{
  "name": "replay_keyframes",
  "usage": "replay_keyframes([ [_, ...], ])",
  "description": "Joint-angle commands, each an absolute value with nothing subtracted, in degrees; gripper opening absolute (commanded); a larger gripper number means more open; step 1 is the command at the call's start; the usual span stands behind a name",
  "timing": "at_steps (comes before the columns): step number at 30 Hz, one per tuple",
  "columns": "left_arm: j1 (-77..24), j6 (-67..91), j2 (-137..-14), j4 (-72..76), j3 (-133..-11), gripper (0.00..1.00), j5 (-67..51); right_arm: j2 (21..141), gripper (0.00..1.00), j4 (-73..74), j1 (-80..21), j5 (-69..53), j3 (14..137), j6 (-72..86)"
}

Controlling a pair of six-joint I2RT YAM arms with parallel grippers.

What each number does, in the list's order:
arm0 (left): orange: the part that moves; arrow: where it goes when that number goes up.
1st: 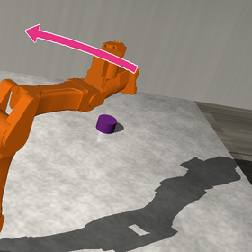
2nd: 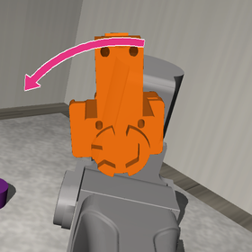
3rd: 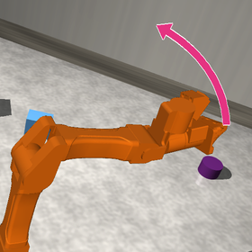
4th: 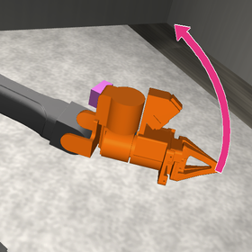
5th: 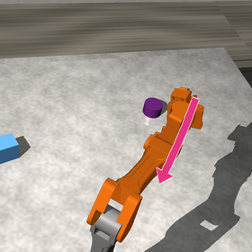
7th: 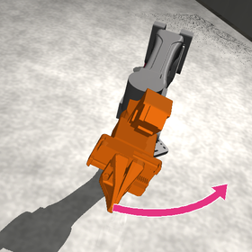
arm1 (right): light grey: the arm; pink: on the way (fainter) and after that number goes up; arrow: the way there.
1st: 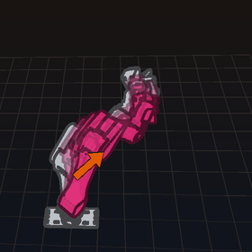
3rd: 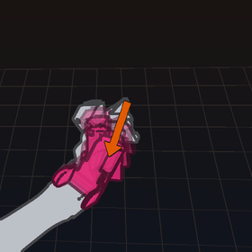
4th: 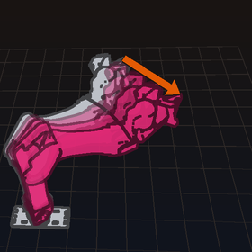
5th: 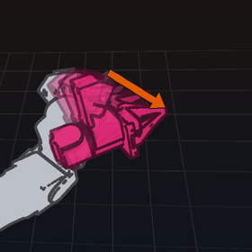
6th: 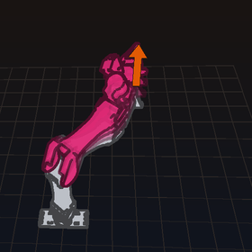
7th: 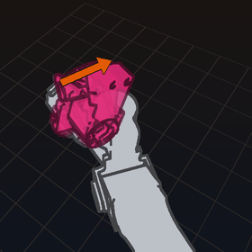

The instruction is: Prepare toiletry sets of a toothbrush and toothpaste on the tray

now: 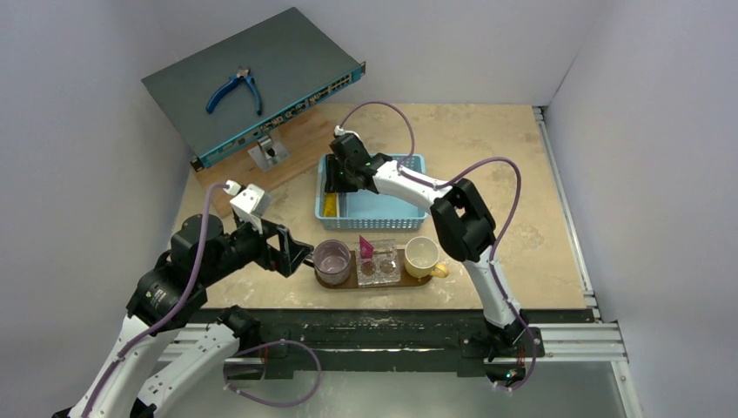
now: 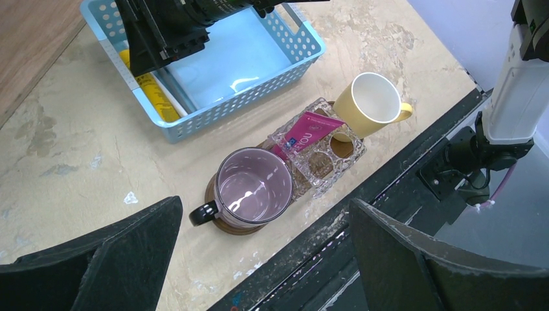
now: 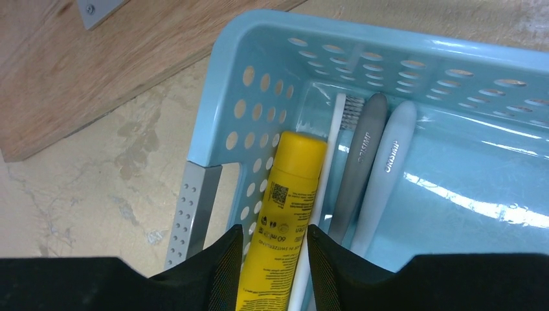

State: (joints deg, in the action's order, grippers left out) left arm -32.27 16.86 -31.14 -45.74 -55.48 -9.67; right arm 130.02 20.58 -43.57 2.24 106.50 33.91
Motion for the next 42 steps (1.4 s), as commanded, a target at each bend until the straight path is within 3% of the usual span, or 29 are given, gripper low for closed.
replay_keyframes([
  [1, -31.73, 15.95, -31.55, -45.07, -55.31, 1.0, -9.66, 127.86, 0.43, 18.44, -43.13, 2.73, 107.07, 34.97],
  [42, -30.41, 16.01, -32.17, -44.7, -55.33, 1.0, -11.83, 137.69, 0.43, 21.42, -43.07, 1.36, 112.43, 35.26],
])
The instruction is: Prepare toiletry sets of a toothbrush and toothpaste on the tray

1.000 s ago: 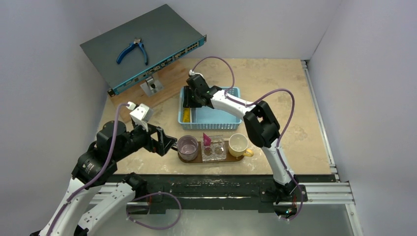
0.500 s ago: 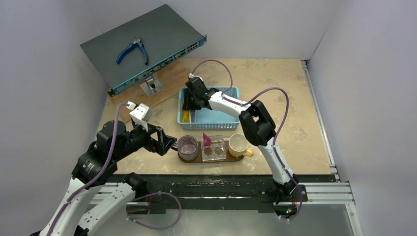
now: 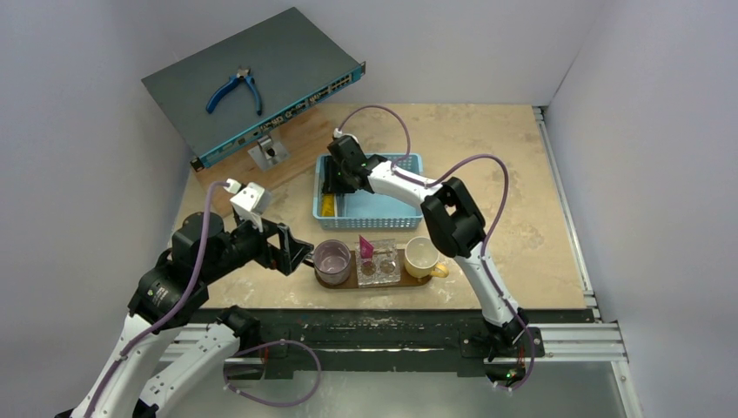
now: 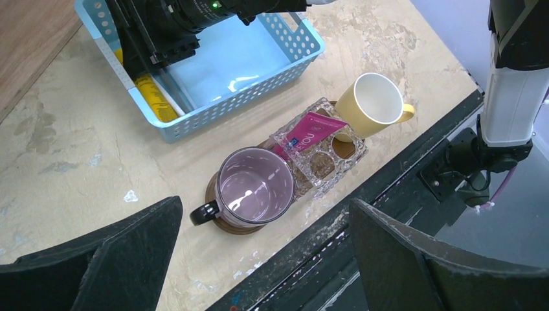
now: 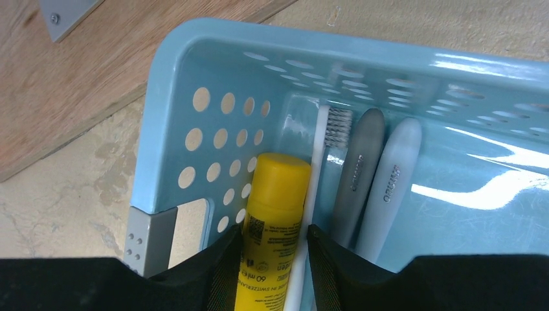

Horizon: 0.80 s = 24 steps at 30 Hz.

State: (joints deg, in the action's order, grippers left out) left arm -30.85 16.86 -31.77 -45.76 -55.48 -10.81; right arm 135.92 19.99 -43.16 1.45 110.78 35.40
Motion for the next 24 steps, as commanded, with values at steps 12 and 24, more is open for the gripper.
replay_keyframes([
  [12, -30.06, 16.0, -32.38, -44.61, -55.31, 1.0, -12.21, 137.27, 0.21, 23.51, -43.04, 5.99, 111.25, 33.13],
  [24, -29.32, 16.08, -32.69, -44.44, -55.33, 1.0, -13.07, 128.52, 0.0, 22.96, -43.06, 12.42, 105.33, 30.5],
])
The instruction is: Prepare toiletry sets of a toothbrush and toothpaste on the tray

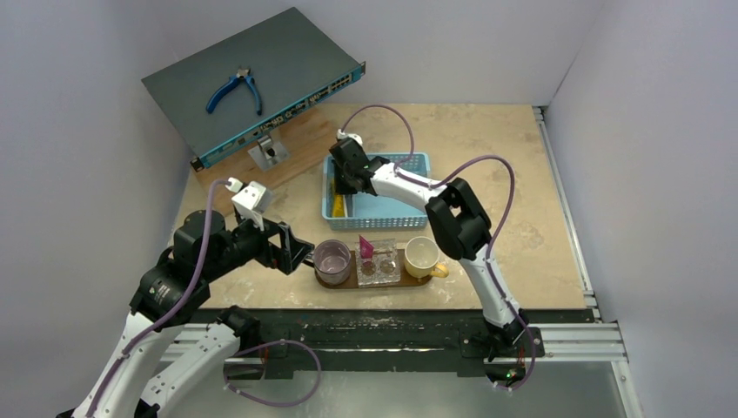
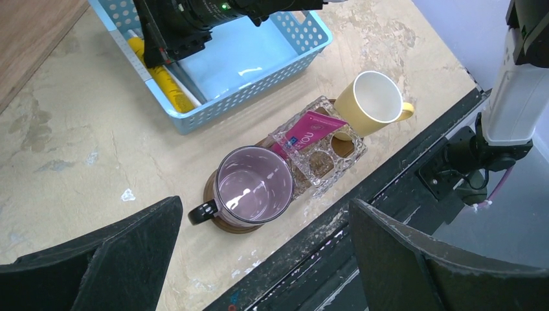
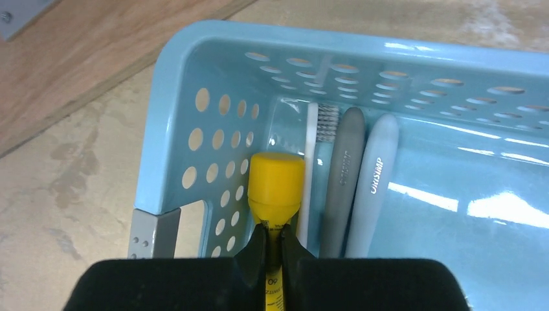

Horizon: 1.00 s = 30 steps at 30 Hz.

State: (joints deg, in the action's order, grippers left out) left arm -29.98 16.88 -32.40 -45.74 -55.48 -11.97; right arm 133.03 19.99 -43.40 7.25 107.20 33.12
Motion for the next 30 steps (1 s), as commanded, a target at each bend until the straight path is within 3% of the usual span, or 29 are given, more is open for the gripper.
replay_keyframes([
  [1, -29.29, 16.11, -32.64, -44.45, -55.29, 1.0, -13.17, 128.09, 0.0, 23.14, -43.04, 12.8, 105.15, 30.28],
  [30, -28.49, 16.26, -33.17, -44.2, -55.2, 1.0, -14.21, 108.36, 0.0, 13.38, -43.04, 20.55, 94.95, 26.56],
])
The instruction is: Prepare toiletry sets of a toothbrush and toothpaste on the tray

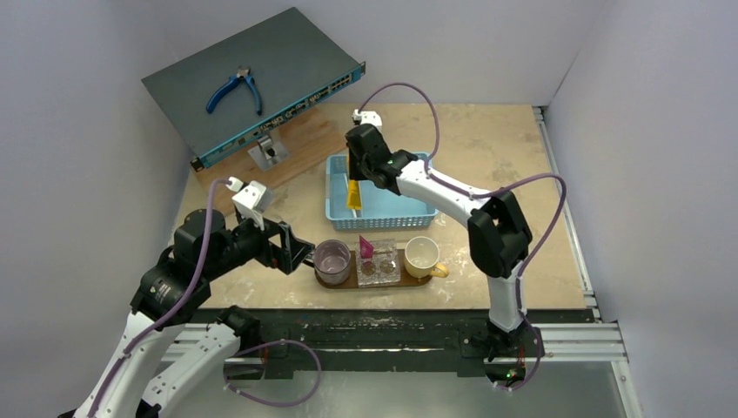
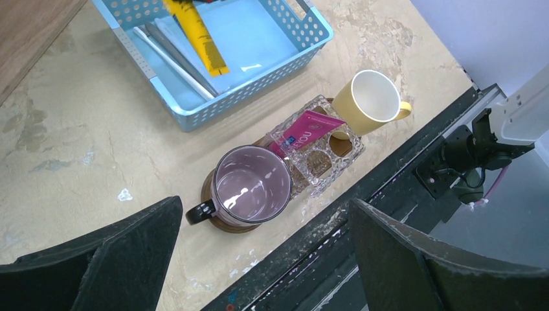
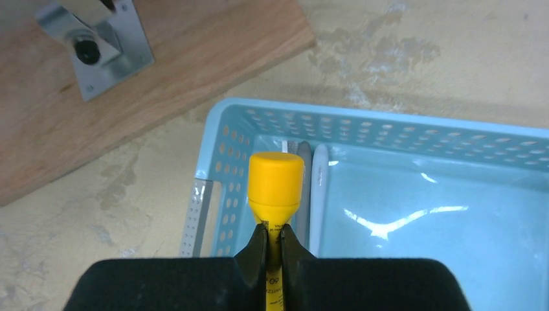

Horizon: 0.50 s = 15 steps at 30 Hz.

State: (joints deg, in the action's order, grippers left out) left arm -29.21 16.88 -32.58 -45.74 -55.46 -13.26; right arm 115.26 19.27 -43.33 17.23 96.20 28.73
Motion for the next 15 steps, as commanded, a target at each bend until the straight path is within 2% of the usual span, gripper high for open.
replay_keyframes([
  [1, -28.43, 16.26, -33.26, -44.18, -55.2, 1.0, -14.28, 107.26, 0.0, 13.03, -43.06, 20.59, 94.47, 26.0],
  [15, -28.13, 16.59, -33.57, -44.0, -55.15, 1.0, -15.24, 90.49, 0.0, 8.7, -45.45, 11.29, 86.05, 15.02],
])
